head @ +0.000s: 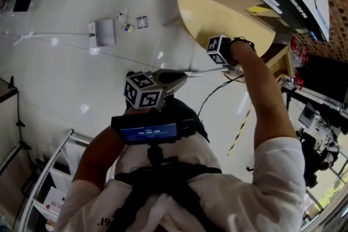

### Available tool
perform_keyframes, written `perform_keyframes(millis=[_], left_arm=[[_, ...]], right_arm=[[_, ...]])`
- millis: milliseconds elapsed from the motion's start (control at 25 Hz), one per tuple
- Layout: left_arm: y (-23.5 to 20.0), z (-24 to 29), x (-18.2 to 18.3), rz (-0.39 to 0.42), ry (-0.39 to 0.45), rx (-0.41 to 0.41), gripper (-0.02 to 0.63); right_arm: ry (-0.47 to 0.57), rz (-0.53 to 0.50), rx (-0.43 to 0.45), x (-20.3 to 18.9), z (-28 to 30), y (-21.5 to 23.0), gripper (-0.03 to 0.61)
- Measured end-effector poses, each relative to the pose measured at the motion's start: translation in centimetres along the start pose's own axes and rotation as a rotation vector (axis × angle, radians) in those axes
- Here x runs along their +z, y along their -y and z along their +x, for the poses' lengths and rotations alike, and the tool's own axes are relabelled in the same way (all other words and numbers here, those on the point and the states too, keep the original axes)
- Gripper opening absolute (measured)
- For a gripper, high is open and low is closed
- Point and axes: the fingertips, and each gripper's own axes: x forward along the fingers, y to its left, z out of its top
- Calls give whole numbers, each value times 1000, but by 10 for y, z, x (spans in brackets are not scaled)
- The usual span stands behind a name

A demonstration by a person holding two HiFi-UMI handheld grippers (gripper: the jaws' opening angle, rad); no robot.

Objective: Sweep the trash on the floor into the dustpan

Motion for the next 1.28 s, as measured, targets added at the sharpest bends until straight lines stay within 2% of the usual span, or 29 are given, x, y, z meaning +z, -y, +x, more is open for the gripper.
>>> perform_keyframes(millis=[160,360,520,680,880,960,1080,1280], left_arm=[[-2,-2,0,-18,4,-4,27],[6,3,-3,-4,-13,-19,26],[7,2,-6,1,-21,-24,26],[3,-2,-10,-4,-31,-19,26],[-5,-18,-18,-13,-33,10,26],[-11,-30,-20,-22,-23,38,26],[-24,-50,-22,-33,0,86,26],[-44,-91,-28,-27,31,178,26]], right_arm=[[38,33,174,0,15,-33,147],[32,77,258,-16,50,-56,146],[51,121,205,-22,67,-50,121],[98,214,152,-22,73,-37,91],[146,239,-10,-30,72,-30,77],[186,254,-37,-29,80,-32,75],[264,313,9,-33,93,-47,75],[459,428,169,-26,102,-81,75]])
